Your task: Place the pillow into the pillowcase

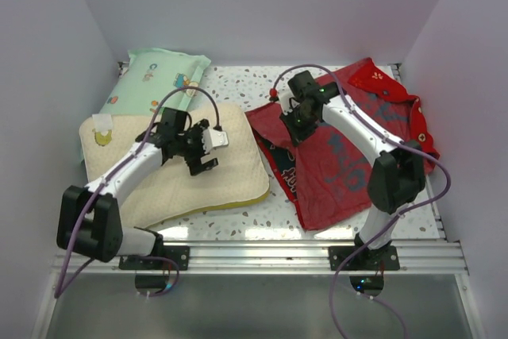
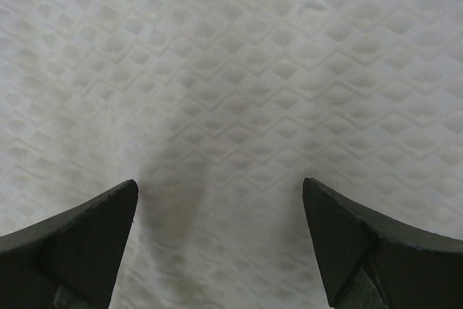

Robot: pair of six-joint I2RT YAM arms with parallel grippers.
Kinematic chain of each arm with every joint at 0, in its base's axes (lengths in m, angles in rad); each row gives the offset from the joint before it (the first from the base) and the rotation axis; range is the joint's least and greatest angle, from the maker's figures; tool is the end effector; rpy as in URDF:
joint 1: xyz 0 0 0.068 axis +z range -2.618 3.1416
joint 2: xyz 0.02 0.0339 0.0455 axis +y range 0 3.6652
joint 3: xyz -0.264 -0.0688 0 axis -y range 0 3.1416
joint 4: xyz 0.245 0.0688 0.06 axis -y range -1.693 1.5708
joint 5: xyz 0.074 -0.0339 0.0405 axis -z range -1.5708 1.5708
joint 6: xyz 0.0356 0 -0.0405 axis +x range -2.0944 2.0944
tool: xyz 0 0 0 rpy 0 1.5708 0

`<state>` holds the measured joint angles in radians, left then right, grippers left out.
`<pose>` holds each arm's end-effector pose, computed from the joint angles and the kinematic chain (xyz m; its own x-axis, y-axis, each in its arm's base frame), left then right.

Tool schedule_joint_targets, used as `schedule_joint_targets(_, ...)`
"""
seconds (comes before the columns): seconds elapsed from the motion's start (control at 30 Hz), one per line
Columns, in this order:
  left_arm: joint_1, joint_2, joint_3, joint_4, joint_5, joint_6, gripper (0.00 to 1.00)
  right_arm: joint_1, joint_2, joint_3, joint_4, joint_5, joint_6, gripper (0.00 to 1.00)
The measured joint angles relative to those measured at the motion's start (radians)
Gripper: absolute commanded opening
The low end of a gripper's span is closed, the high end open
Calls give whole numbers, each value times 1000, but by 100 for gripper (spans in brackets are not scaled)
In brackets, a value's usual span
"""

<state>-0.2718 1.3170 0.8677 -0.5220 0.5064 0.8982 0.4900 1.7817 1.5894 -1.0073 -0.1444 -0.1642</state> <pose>0.2456 -0.0864 0.2299 -0.1056 0.7396 -0.6648 0.9326 0.3057 0.1919 0.3213 0.1772 0.2819 -0.7275 -0.5714 -0.3798 -0.6393 0.7655 0.0730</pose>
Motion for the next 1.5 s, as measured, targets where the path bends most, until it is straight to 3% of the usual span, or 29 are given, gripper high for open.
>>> schedule_joint_targets(0.23, -37, 224, 46, 100, -83, 13, 100, -40, -1, 0, -31, -35, 7, 0)
schedule_joint_targets(0.3, -42, 267, 43, 122, -96, 21, 79, -51, -1, 2, -35, -48, 8, 0)
schedule_joint_targets(0.33, -42, 289, 44, 129, -97, 28, 60, -56, -1, 3, -36, -59, 8, 0)
schedule_joint_targets(0.37, -42, 312, 49, 130, -94, 37, 28, -61, -1, 4, -37, -71, 10, 0)
schedule_joint_targets(0.43, -42, 347, 71, 117, -84, 60, 0, -69, -1, 4, -37, -95, 14, 0)
schedule_joint_targets(0.7, 4, 235, 120, -108, 67, 225, 0, -107, -17, 17, -32, -197, 41, 0)
schedule_joint_targets(0.83, -6, 147, 162, -313, 142, 301, 0, -122, -53, 19, -16, -231, 61, 0)
schedule_joint_targets(0.97, -45, 119, 191, -415, 189, 322, 0, -135, -86, 26, 5, -272, 77, 0)
schedule_joint_targets(1.33, -299, 187, 196, -406, 252, 222, 0, -148, -139, 26, 28, -320, 85, 0)
schedule_joint_targets(1.5, -331, 336, 302, -384, 286, 119, 0, -151, -156, 13, 23, -359, 64, 0)
